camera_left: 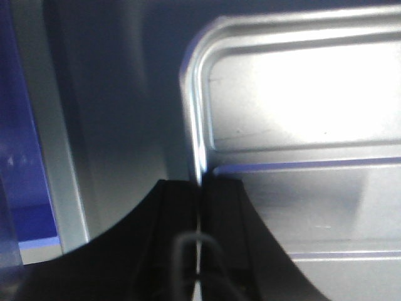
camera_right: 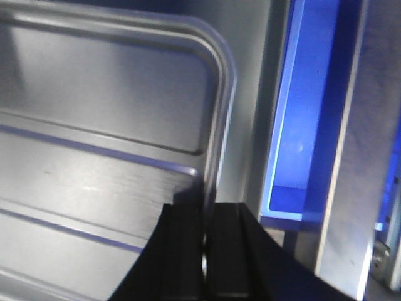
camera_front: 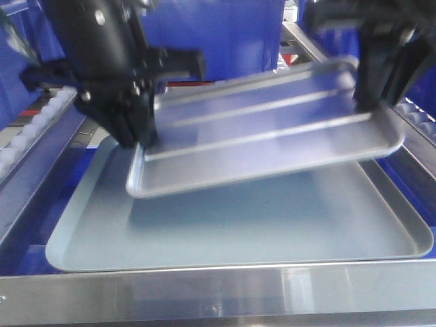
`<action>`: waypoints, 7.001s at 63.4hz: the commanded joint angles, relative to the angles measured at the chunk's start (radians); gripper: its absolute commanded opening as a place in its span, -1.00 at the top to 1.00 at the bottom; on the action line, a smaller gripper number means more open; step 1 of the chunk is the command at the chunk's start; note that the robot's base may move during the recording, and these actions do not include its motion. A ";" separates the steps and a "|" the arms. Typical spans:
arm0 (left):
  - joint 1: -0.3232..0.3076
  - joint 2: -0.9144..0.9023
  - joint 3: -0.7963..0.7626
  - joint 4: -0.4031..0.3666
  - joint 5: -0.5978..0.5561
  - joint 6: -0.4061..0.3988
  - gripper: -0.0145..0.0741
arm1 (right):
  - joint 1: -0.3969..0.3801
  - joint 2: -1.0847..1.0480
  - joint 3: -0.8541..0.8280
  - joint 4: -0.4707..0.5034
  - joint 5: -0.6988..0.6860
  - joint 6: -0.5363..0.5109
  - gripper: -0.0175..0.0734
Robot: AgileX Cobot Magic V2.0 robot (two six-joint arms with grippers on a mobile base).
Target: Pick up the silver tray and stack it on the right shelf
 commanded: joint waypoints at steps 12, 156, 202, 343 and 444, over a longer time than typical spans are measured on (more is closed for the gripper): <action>0.017 0.014 -0.023 0.071 0.031 0.040 0.88 | -0.010 0.090 -0.037 -0.071 -0.132 -0.027 0.49; -0.192 -1.347 0.682 0.150 -0.347 0.126 0.88 | -0.009 -1.180 0.618 -0.079 -0.461 -0.121 0.49; -0.196 -1.426 0.682 0.141 -0.341 0.126 0.88 | -0.009 -1.239 0.618 -0.079 -0.442 -0.121 0.49; 0.688 -1.741 1.320 -0.190 -0.939 0.523 0.88 | -0.010 -1.238 0.618 -0.079 -0.439 -0.121 0.49; 0.688 -1.739 1.320 -0.190 -0.939 0.523 0.88 | -0.480 -1.555 1.218 0.218 -0.950 -0.445 0.49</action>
